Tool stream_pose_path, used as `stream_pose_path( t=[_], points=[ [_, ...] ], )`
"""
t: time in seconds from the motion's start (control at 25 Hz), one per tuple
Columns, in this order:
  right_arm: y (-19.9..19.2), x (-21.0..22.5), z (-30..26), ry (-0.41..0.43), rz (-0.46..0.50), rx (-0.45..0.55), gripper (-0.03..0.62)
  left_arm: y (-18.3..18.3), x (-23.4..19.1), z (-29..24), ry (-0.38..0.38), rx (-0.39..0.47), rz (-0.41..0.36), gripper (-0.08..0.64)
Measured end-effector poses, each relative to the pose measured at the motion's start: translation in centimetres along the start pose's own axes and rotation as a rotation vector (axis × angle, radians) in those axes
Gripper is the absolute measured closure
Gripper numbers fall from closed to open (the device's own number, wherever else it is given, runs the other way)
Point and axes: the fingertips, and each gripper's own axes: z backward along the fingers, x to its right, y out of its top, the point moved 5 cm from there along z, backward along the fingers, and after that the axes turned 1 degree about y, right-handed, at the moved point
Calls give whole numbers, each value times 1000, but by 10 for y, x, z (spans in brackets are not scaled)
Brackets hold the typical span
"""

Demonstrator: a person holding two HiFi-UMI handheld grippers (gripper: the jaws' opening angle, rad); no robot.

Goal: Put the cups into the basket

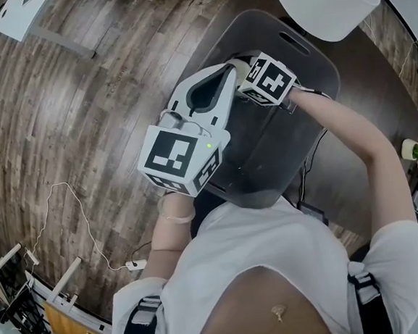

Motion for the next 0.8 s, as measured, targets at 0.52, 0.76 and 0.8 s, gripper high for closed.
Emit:
stream_pose_path(
  t=[0.52,0.76,0.8],
  points=[
    [-1,-2,-1,-7,34,-26,189,-1,-1,0,-5,6,13,551],
    [3,-3,1,-10,39,-15,189,0,-1,2,-2,13,10,551],
    [4,-4,2,-9,44,-16,189,0,-1,3,-1,14,9,551]
  ],
)
